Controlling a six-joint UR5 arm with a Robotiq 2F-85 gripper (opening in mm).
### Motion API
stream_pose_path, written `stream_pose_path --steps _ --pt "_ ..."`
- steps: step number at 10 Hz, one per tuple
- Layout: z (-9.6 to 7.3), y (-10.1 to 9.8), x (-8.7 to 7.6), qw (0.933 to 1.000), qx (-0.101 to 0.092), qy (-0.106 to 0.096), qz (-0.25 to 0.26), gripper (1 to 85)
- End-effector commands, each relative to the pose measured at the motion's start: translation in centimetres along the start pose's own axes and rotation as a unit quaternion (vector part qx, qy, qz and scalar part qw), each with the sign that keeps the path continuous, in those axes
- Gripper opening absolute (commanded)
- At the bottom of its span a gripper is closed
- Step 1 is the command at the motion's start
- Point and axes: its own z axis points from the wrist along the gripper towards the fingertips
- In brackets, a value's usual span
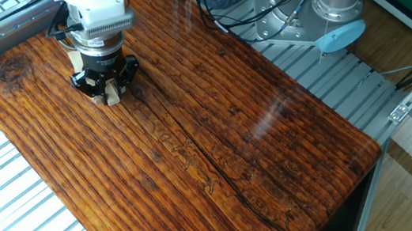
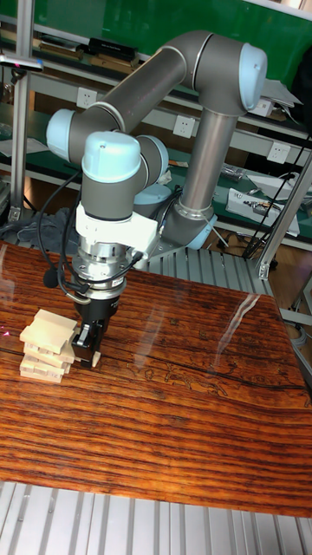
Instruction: Play Jenga
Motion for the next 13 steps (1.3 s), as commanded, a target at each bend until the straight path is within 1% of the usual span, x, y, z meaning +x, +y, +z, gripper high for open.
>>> stream_pose_path --steps 1,3,6,13 --pt "-0.16 -0.11 -0.31 1.0000 0.001 -0.006 0.005 25.3" --pt "-0.20 -0.02 -0.33 1.0000 0.000 -0.007 0.005 25.3" --pt "-0.33 0.13 -0.65 0.9998 -0.003 -0.015 0.009 25.3" --pt "-0.48 -0.27 -0.82 0.9997 0.003 -0.023 0.007 25.3"
